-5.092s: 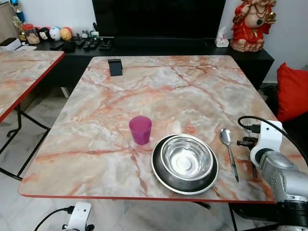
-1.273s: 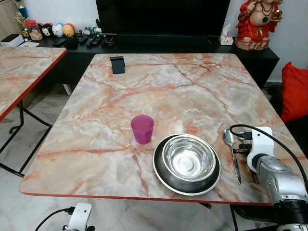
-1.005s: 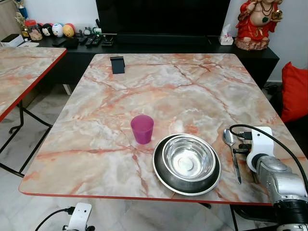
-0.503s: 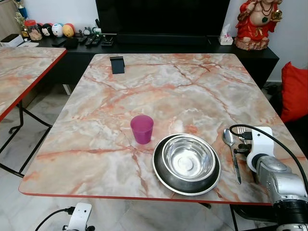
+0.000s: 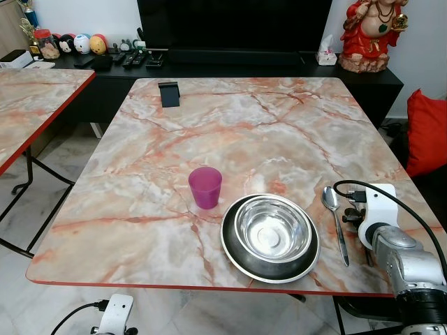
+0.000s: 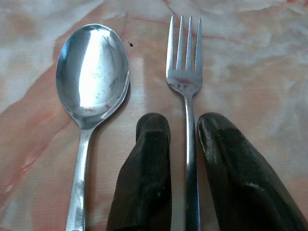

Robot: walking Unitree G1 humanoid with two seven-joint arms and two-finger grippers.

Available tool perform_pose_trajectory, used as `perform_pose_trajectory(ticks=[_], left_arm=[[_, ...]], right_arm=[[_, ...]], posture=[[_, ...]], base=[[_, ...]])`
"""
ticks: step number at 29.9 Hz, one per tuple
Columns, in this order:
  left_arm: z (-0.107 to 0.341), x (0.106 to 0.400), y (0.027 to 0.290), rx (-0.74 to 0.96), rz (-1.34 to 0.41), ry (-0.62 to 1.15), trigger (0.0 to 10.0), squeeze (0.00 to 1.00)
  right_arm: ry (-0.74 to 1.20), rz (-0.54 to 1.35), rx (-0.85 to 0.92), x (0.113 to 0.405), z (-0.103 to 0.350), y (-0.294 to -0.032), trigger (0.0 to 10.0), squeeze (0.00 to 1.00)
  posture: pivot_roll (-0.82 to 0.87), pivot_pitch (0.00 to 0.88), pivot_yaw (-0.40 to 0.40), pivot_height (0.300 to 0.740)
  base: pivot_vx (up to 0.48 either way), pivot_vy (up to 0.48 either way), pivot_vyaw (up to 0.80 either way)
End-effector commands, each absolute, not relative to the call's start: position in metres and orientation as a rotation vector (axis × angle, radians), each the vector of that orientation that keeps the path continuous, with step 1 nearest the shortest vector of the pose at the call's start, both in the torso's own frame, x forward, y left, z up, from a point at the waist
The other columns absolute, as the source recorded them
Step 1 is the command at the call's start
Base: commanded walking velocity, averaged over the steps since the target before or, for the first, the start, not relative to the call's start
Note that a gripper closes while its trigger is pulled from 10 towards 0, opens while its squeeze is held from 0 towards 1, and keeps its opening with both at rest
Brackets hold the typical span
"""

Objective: Setting the table

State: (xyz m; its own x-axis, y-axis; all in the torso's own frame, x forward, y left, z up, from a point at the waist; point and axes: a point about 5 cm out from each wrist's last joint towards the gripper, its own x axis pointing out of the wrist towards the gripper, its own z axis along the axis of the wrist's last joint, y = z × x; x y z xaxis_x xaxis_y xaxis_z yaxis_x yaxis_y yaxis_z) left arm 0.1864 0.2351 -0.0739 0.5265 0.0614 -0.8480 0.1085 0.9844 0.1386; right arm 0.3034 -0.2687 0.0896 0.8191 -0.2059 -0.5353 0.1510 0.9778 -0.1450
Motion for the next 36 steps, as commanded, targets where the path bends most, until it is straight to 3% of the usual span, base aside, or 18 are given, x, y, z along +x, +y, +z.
perform_pose_trajectory(ticks=[1, 15, 36], left_arm=[[-0.073, 0.1867, 0.2381, 0.191, -0.024, 1.021, 10.0, 0.0], [-0.0731, 0.1867, 0.2379, 0.191, -0.026, 1.021, 10.0, 0.0], [-0.0732, 0.1865, 0.2377, 0.189, -0.025, 1.021, 10.0, 0.0]], right_arm=[[0.59, -0.178, -0.092, 0.3047, 0.0871, -0.265, 10.0, 0.0], [0.575, -0.106, -0.097, 0.3069, 0.0896, -0.257, 10.0, 0.0], [0.565, -0.144, -0.099, 0.3064, 0.0901, -0.2615, 10.0, 0.0]], posture=[[-0.05, 0.0, 0.015, 0.74], [-0.05, 0.0, 0.015, 0.74], [-0.05, 0.0, 0.014, 0.74]], base=[[0.0, 0.0, 0.0], [0.0, 0.0, 0.0], [0.0, 0.0, 0.0]])
